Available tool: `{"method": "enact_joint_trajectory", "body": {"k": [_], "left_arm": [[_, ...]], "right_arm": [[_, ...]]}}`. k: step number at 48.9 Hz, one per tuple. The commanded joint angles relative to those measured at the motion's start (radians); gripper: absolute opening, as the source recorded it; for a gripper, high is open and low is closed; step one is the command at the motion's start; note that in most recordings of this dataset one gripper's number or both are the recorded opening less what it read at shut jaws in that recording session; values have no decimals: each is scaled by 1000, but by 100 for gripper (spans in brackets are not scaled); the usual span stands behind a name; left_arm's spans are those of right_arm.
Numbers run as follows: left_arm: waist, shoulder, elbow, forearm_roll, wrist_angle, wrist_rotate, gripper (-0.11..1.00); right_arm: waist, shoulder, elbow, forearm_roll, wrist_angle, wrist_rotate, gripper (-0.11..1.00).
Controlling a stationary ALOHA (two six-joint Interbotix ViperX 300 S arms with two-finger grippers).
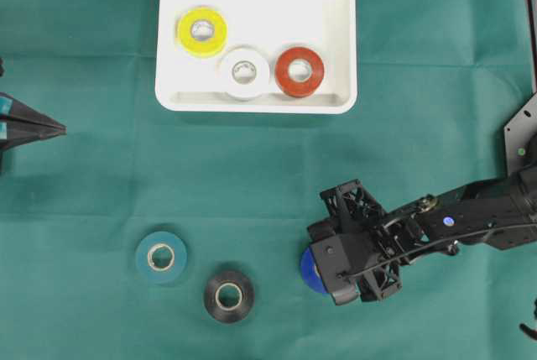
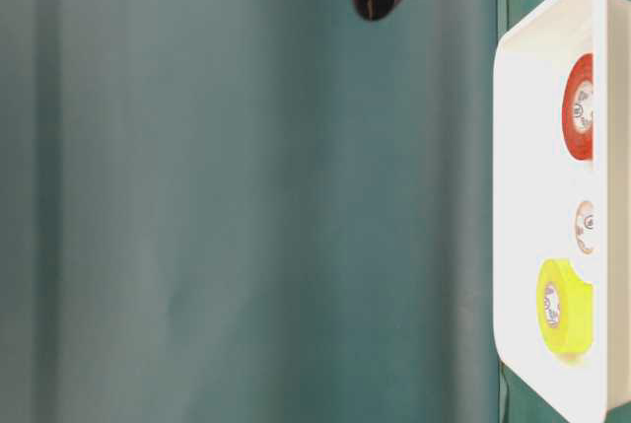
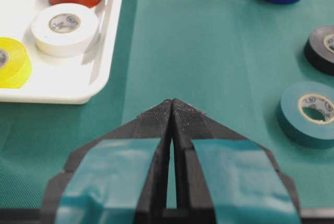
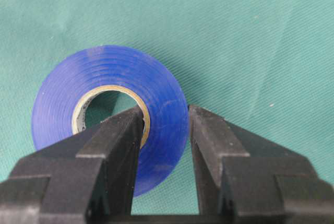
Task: Put the tape into the white case with the right arm.
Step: 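Close the right gripper on the blue roll's rim, then lift the blue roll and carry it to the tray's upper right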
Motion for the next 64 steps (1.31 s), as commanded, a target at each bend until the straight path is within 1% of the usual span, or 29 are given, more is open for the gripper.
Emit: {"method": "enact_joint_trajectory", "body": {"k": [1,13,28,34,45,64], "left_arm": [[3,8,-9,-2,-5,0,1],[2,9,-9,-2,-5,0,1],[2,8,-9,-2,-5,0,1],[2,9,-11,-2,-5,0,1],[3,8,-9,-2,-5,0,1],[3,9,-9,-2,-5,0,1]], "right_arm": [[-2,-49,-37,2,17,3,0],[5,-92,-67,5,100,3,0],[0,-94,-77,3,107,5,0],[-25,-94,-84,3,109,5,0],[-120,-98,-110,0,118,5,0],[-362,-101,-170,-3,109,0,0]]}}
